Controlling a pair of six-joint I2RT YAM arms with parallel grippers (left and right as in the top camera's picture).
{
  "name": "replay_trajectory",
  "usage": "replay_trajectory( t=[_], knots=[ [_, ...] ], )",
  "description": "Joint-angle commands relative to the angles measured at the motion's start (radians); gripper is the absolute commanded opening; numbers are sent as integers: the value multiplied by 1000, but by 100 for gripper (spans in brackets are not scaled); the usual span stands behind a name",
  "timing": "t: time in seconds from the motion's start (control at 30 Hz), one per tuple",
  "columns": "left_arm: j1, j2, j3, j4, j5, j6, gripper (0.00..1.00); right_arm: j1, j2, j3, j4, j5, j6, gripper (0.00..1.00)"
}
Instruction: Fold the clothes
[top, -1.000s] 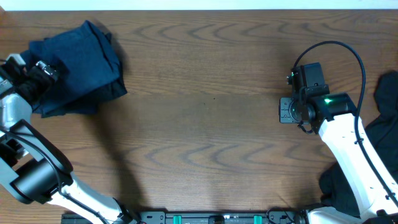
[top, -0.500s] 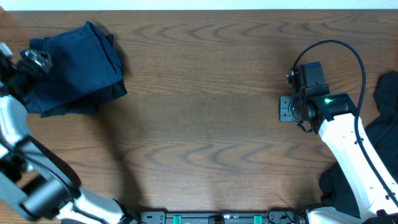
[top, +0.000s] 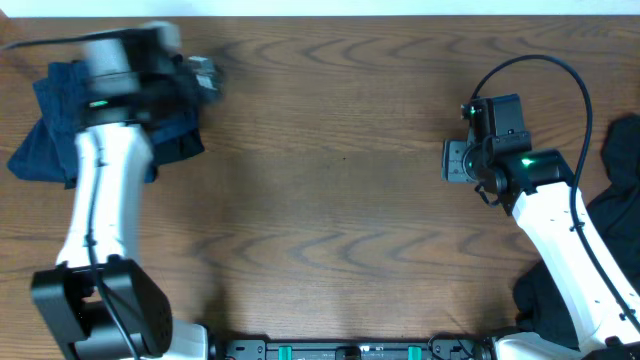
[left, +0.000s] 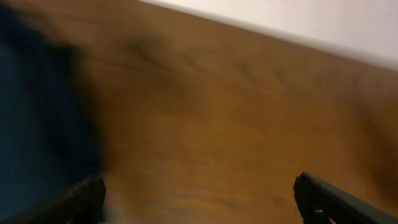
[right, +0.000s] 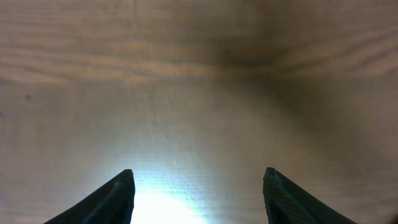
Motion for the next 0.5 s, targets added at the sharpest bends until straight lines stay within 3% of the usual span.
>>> replay_trajectory(
  t=[0.0, 0.07, 0.17, 0.33, 0.47],
  knots=[
    [-146, -3, 2, -63, -225, 75, 98, -5, 19, 4, 45, -35, -3, 65],
    [-210, -3, 2, -124, -282, 74, 98, -6, 37, 5, 87, -35, -3, 71],
    [-262, -6, 3, -240, -285, 66, 98, -12, 61, 5, 149, -35, -11, 99],
    [-270, -45, 3, -442, -272, 63, 98, -13, 50, 6, 251, -35, -32, 99],
    [-257, -109, 3, -591, -280, 62, 98, -14, -6, 7, 221, -35, -82, 99]
  ],
)
